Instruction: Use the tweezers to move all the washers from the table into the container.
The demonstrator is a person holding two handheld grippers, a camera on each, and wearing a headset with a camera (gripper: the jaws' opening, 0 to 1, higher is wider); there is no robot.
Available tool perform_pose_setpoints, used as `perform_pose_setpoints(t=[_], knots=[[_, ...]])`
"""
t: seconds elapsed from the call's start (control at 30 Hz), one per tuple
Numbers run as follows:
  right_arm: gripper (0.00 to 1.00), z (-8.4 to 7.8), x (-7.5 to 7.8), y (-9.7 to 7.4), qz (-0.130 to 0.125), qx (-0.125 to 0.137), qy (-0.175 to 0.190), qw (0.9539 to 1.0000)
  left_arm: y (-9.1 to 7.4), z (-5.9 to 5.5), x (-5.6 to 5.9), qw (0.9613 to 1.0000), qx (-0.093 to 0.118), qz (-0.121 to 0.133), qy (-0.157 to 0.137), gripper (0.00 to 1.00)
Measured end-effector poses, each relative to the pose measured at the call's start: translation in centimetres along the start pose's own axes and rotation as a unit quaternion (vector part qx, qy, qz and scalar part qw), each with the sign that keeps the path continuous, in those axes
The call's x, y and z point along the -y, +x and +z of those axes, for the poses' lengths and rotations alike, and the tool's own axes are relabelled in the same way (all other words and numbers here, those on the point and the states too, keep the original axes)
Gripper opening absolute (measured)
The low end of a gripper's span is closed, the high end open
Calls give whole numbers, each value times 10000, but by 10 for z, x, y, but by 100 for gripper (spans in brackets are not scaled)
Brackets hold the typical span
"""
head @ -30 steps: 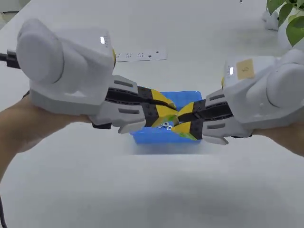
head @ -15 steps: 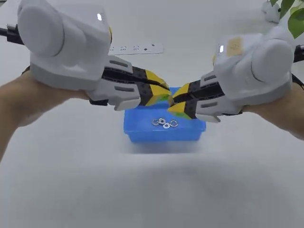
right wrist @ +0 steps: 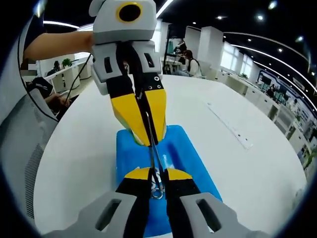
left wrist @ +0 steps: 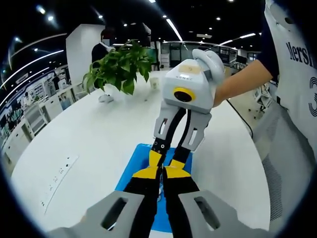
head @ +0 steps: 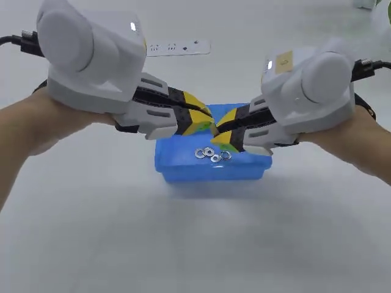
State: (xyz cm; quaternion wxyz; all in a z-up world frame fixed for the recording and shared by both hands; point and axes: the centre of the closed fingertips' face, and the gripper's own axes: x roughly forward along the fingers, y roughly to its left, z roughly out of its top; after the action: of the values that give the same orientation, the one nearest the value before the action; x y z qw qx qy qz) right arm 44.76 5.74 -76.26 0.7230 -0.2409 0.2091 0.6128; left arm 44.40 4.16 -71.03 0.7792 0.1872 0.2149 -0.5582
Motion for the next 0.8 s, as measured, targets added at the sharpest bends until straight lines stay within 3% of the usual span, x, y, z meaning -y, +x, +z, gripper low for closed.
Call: perform_pose_setpoints(t=[0.23, 0.43, 0.8], knots=[[11, -4, -2, 4, 71, -49, 62, 9999, 3, -6, 0, 10000, -79, -42, 1, 6], [12, -4, -2, 3, 60, -62, 40, 10000, 3, -4, 5, 9999, -84, -59, 31, 6], [15, 6, -8, -9, 136, 99, -115, 9998, -7, 11, 18, 9993, -96, -134, 346, 6]])
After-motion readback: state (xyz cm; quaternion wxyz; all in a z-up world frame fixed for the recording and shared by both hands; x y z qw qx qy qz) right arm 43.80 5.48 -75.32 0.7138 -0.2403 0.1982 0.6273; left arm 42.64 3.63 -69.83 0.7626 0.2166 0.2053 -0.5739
